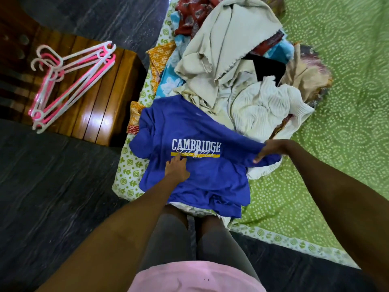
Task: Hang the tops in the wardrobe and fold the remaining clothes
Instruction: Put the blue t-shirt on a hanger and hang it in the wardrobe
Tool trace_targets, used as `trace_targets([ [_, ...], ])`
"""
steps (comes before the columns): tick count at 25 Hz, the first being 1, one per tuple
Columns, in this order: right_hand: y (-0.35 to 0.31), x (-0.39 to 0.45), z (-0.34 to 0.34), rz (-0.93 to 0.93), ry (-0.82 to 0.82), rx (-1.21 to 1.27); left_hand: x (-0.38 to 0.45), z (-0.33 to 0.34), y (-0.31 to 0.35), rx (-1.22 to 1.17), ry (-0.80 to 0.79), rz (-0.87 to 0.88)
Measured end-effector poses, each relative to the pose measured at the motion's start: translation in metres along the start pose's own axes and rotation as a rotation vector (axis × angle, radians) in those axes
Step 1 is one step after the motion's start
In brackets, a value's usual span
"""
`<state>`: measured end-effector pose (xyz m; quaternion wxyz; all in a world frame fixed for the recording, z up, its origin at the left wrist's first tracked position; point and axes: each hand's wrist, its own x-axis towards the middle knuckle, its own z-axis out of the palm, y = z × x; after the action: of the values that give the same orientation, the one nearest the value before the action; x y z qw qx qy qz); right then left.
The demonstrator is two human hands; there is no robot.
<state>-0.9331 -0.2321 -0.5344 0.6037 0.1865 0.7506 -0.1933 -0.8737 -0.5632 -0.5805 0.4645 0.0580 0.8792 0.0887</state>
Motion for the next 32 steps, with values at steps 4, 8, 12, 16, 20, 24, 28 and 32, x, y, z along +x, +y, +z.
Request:
trace_targets([
  [4,0.017,-0.001,-0.007,0.090,0.111,-0.458,0.007,0.008,0.007,-0.076,-0.204,-0.065],
  [8,0.047,0.006,-0.020,-0.117,0.580,0.376,0.008,0.017,0.002,-0.090,-0.230,-0.066],
  [12,0.081,0.009,-0.033,0.086,0.819,0.039,-0.001,0.023,-0.003,-0.192,-0.163,-0.081],
  [16,0.052,-0.005,-0.001,0.031,0.873,0.134,-0.007,0.024,-0.012,-0.286,-0.011,-0.043],
  [20,-0.031,-0.001,0.061,-0.269,0.725,0.135,-0.014,0.015,-0.031,-0.440,0.350,-0.060],
  [24,-0.135,0.004,0.119,-0.409,0.567,0.157,-0.015,-0.010,-0.068,-0.622,0.595,-0.315],
  [28,-0.234,0.000,0.158,-0.481,0.430,0.191,-0.006,-0.030,-0.127,-0.749,0.517,-0.316],
  [32,-0.312,0.015,0.163,-0.458,0.438,0.224,-0.004,-0.057,-0.187,-0.847,0.500,-0.295],
])
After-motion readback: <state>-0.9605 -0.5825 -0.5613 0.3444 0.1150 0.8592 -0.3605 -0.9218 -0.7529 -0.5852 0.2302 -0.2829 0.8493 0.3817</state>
